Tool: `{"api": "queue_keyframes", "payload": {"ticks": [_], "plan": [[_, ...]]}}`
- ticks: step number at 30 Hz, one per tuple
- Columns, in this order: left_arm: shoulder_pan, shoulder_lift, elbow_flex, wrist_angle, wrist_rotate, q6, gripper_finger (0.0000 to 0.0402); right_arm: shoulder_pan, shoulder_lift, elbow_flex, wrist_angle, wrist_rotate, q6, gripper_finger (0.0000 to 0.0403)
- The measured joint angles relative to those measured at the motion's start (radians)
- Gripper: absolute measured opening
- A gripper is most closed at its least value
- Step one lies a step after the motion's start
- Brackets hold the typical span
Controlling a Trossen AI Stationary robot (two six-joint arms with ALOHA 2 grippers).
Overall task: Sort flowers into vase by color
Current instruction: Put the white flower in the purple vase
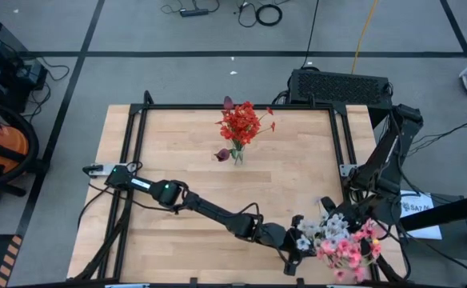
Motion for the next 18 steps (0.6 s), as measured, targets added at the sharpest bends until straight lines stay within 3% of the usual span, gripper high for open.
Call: {"api": "queue_keyframes", "payload": {"ticks": [14,18], "plan": [[0.0,-0.006,0.0,-0.061,0.008,0.0,0.0109,-0.046,0.073,0.001,0.05,-0.001,-0.026,0.016],[0.002,-0.048,0.0,-0.193,0.007,0.003,0.0109,-0.047,0.062,0.001,0.05,0.011,-0.035,0.016]]}}
